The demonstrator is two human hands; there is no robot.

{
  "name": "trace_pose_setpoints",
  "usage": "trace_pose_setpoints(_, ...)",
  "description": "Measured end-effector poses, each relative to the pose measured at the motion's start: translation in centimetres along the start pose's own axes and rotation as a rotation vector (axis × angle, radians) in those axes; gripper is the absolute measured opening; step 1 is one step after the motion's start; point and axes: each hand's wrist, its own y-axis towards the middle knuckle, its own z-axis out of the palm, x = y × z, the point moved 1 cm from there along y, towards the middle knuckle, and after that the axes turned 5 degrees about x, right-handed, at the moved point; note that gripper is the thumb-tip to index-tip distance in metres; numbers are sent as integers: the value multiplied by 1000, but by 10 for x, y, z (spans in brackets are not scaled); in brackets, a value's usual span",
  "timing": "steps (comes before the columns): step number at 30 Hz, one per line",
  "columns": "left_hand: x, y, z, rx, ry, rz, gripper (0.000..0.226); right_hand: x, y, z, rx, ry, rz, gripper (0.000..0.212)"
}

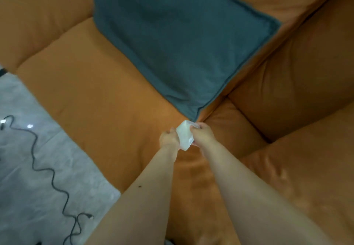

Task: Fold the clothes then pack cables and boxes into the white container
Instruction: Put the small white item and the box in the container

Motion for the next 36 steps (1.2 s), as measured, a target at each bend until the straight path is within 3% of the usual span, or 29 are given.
trace_pose_setpoints(6, -7, -28, -94, 27, 16, 98, 41, 12, -41, 73, 194, -172, -44, 17)
trace_pose_setpoints(9, -7, -50, -145, 62, -27, 120, 46, 18, -63, 120, 251, -272, -56, 30)
trace_pose_setpoints(16, -2, -85, -275, 106, -285, 115, 51, 24, -121, 245, 301, -466, -126, 42)
trace_pose_setpoints(23, 21, -99, -424, -37, -617, 56, 29, 18, -200, 384, 522, -628, -130, 39)
trace_pose_setpoints(28, 42, -106, -524, -208, -831, 106, 46, 9, -260, 481, 720, -798, -127, 37)
trace_pose_setpoints(36, 68, -110, -657, -421, -1070, 62, 48, -21, -317, 617, 909, -1054, -137, 46)
